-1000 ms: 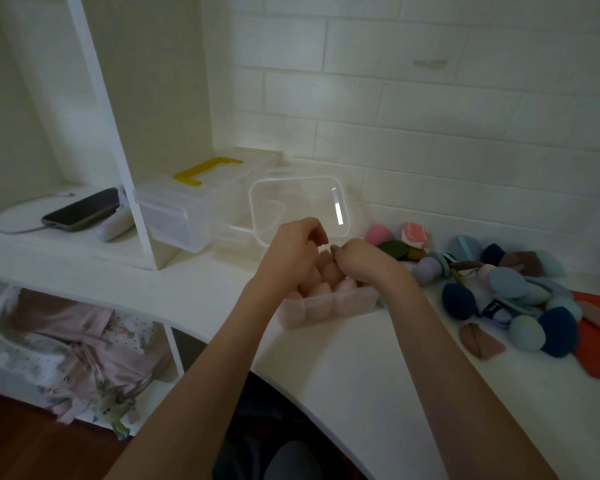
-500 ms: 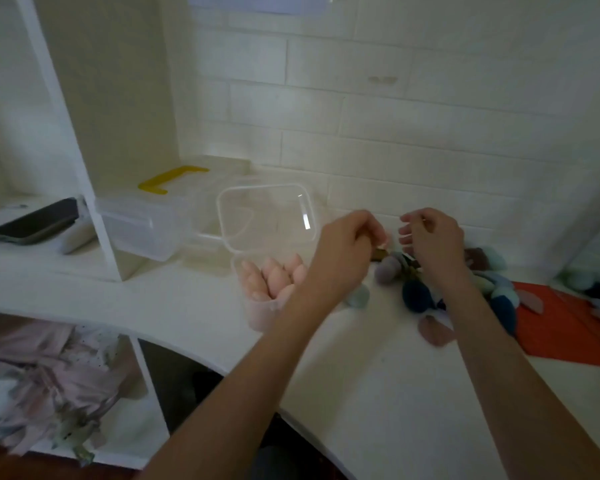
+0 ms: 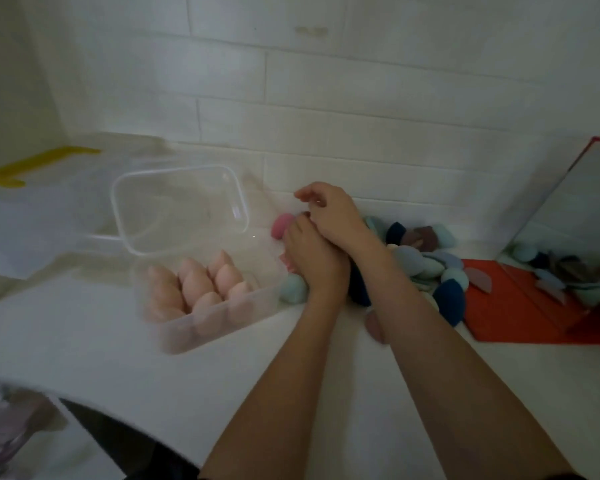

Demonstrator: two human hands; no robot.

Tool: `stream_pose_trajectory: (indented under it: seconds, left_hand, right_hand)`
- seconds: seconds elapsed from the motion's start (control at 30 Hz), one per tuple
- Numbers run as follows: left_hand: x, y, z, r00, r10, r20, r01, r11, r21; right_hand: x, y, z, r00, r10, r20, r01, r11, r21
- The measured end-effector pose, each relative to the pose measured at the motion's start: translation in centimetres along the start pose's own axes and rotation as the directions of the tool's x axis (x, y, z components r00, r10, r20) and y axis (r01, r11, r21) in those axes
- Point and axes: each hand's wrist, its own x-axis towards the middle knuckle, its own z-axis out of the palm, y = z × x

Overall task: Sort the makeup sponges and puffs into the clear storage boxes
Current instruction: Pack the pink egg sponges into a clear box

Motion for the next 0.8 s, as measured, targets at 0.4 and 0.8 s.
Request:
stream_pose_trajectory:
  seconds: [0.4,0.8]
  left_hand:
    - [5.5,-1.4,3.8,0.963,-0.251,-0.101,0.269,0.929,0.256]
    - [2.8,1.5,3.3,0.952,0.305,0.023,-0.284,0.907,-0.311]
  right_hand:
    - [-2.6,7.9,-6.0,0.957,0.116,-0.267,-0.152,0.981,-0.122]
    - [-3.7,10.3,-8.3,0.935,0.351,-0.061,-0.339,0.827,-0.447]
